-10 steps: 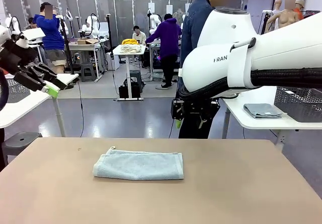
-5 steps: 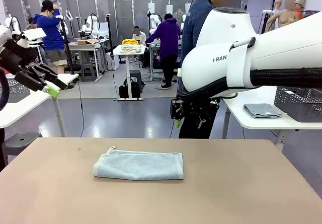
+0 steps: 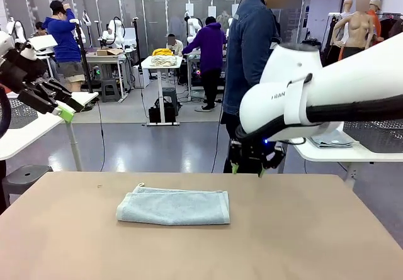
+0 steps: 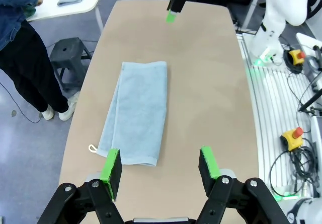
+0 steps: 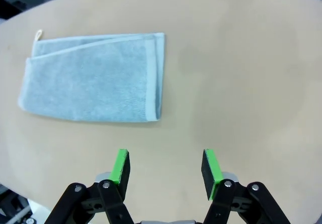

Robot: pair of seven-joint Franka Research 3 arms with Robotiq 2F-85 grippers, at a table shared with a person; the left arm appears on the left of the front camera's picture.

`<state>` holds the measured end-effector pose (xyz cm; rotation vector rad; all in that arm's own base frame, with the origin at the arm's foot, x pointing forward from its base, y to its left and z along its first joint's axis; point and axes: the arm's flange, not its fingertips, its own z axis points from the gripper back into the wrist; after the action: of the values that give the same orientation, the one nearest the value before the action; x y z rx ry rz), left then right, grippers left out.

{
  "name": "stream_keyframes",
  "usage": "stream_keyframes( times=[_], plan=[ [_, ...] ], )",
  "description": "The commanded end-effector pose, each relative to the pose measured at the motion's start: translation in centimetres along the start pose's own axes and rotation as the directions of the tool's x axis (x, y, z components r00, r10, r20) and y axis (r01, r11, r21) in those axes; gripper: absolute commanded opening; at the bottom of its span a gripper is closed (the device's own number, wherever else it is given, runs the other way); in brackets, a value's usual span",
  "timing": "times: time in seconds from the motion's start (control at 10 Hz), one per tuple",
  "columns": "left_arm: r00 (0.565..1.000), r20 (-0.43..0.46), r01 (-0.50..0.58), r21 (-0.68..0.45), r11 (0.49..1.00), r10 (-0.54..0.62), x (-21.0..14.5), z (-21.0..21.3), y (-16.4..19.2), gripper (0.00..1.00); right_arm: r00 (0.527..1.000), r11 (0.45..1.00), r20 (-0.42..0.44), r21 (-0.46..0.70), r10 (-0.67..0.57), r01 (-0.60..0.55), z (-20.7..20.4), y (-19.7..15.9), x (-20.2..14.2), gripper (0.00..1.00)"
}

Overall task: Fold the towels and place them in the basket.
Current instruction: When a person lays out a Towel with hook on the table, fold it in half twice.

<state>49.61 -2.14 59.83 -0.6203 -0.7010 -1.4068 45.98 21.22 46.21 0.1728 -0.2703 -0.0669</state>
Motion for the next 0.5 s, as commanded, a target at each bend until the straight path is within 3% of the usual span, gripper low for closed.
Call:
stream_keyframes(
  times=[0.0,0.4],
  plan=[
    [1.000,0.004,0.005,0.005,1.000,-0.005,0.0,0.0,-0.4,0.78,0.996,0.996,-0.002,0.002,-0.086,0.086,-3.3,-0.1,-0.2,0.73],
    [1.000,0.004,0.005,0.005,1.000,-0.005,0.0,0.0,-0.4,0.78,0.989,0.992,-0.072,-0.017,-0.126,0.125,-9.8,-1.0,1.7,0.73]
  ],
)
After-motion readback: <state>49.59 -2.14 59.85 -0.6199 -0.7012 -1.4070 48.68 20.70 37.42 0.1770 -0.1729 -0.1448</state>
